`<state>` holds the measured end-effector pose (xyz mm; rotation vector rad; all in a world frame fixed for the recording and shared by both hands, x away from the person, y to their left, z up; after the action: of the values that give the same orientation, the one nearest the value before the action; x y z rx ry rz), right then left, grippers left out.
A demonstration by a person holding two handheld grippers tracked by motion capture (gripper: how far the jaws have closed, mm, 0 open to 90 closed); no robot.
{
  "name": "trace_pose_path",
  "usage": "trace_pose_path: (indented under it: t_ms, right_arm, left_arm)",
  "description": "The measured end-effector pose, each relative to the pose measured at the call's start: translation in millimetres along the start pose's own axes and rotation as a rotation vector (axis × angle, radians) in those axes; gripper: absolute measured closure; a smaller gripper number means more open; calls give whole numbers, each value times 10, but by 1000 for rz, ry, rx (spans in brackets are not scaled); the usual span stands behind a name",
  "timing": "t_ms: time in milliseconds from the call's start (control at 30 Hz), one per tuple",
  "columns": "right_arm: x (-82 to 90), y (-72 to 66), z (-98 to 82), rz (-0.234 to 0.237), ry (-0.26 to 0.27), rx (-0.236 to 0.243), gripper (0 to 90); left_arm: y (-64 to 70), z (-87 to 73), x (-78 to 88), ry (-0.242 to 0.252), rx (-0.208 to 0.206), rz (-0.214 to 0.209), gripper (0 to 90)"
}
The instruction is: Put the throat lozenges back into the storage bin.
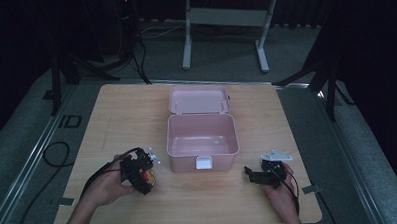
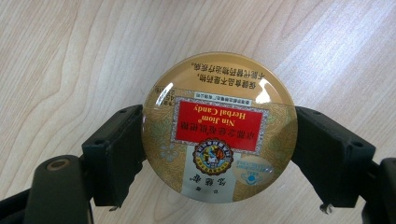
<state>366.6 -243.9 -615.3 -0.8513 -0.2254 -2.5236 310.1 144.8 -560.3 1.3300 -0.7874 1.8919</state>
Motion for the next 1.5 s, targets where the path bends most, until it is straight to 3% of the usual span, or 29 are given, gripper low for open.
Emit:
trace_pose_path:
  t_ms: [600, 1500]
  right_arm:
    - [0, 0, 0, 0, 0, 0, 179]
    - [0, 0, 0, 0, 0, 0, 179]
  left_arm:
    - [-47, 29, 126, 7, -5, 1, 209]
    - [-98, 86, 247, 9, -15, -30, 209]
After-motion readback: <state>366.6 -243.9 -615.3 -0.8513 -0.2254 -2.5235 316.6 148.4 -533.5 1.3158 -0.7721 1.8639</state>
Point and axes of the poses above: each handheld gripper's, and its own axes: x roughly backward along the jaws, z roughly out of its top, y roughly to its right, the point moved 8 cm from there along -x, roughly forward along the jaws, and after that the axes turned 6 degrees about y, right-handed, at the moved point
